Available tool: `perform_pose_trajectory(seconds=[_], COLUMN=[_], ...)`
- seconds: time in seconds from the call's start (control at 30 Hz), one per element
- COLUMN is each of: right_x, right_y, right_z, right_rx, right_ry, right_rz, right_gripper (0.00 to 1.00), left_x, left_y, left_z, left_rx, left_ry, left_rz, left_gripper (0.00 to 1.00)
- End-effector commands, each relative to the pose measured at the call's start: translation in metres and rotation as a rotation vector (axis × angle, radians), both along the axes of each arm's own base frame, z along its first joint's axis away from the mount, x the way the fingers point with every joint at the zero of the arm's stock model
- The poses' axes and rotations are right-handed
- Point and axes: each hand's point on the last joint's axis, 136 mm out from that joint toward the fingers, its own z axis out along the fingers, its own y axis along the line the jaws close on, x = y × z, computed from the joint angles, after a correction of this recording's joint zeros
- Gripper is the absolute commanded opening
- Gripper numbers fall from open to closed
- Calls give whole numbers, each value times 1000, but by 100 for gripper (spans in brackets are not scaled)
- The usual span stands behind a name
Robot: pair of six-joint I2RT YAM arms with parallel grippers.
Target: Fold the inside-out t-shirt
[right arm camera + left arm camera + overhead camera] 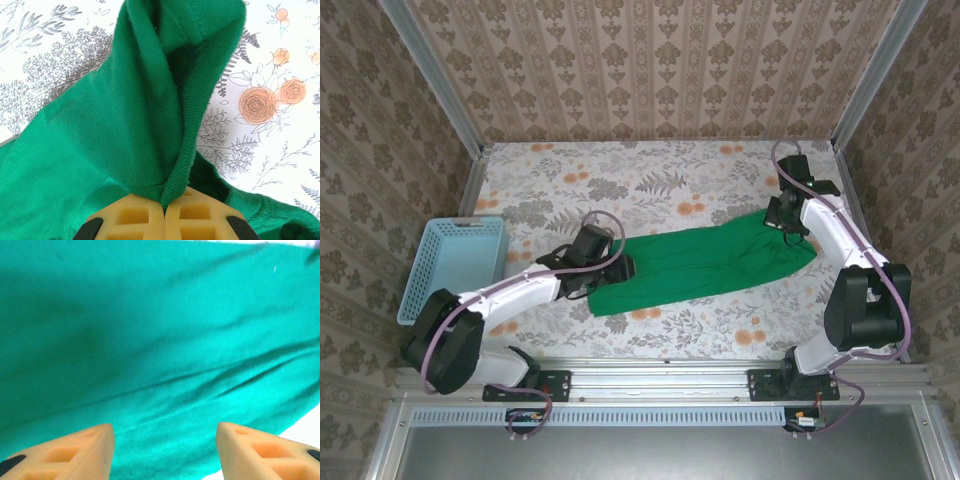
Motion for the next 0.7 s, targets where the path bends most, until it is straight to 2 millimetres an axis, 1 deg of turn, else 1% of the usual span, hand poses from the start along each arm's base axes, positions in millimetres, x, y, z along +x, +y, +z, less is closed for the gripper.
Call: perform_pose_trajectory(seconds=[0.0, 0.17, 0.23, 0.3, 0.4, 0.53, 0.63, 0.67], right_x=[-11, -13, -14, -15, -17, -20, -24, -24], right_y=[13, 71, 103, 133, 188, 261, 310, 322], right_z=[19, 45, 55, 61, 67, 61, 51, 49], right_rx=[-86, -61, -23, 23, 113, 247, 321, 338], right_ry=[41, -11, -39, -60, -91, -106, -94, -91], right_rz=[79, 203, 265, 306, 385, 468, 514, 525], right_gripper=[0, 0, 0, 0, 0, 0, 0, 0], left_x=[6, 6, 4, 2, 0, -5, -9, -10], left_y=[35, 70, 78, 81, 79, 75, 72, 72], left_z=[-6, -28, -35, -40, -49, -61, -69, -71], left_rx=[107, 152, 162, 163, 144, 109, 73, 64], left_ry=[11, 53, 54, 57, 63, 78, 83, 86], left_rz=[54, 119, 134, 135, 128, 126, 133, 136], left_gripper=[57, 56, 55, 53, 48, 44, 41, 40])
